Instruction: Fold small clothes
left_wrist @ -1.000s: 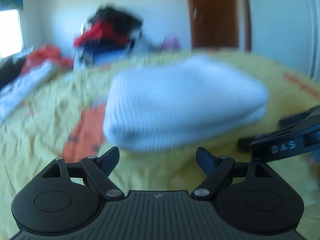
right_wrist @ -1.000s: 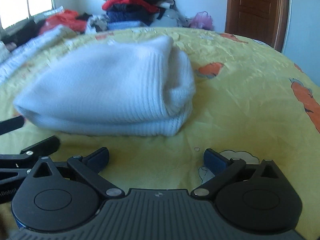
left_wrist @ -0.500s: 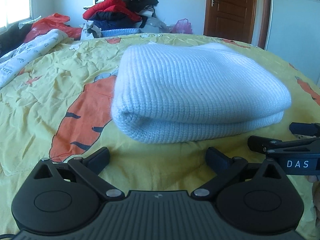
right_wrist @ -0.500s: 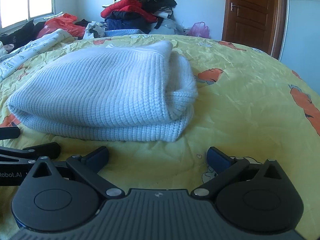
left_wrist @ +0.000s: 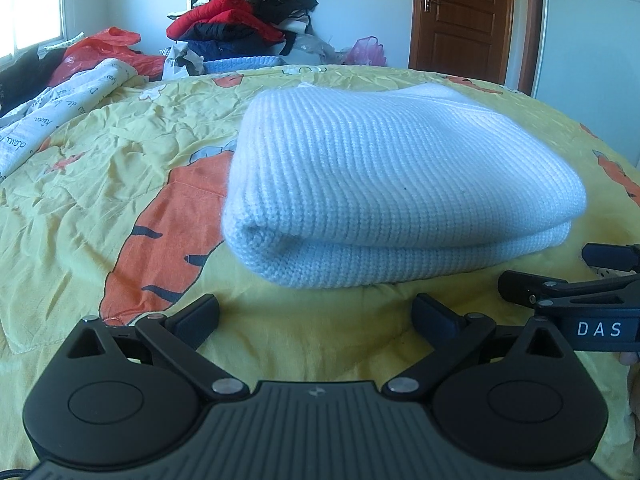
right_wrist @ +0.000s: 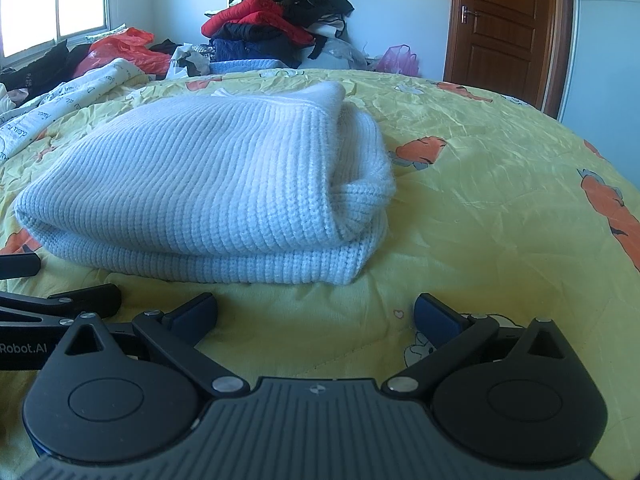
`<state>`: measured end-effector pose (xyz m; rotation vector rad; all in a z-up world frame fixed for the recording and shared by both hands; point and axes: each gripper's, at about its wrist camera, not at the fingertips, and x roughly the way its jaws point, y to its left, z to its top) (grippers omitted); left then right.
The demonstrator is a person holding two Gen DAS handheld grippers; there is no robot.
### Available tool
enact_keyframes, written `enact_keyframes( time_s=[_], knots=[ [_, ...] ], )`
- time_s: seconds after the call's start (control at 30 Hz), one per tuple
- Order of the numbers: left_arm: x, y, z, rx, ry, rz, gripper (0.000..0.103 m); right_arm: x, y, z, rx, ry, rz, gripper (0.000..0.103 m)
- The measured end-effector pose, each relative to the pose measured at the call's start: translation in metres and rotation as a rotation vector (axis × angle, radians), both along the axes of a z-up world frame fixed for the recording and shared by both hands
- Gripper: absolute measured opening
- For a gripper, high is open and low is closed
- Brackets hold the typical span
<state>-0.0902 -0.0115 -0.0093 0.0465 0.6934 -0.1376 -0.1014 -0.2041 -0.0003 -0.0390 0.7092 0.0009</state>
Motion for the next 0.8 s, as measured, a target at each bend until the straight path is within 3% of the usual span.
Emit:
enact_keyframes(
  time_s=[0.8],
  knots=[
    [0.0003,0.0008,0.0000,-0.002,0.000,0.000,0.103,-0.0037,0.0015,0.0001,-0.003,-0.002,0.005,0.103]
  ],
)
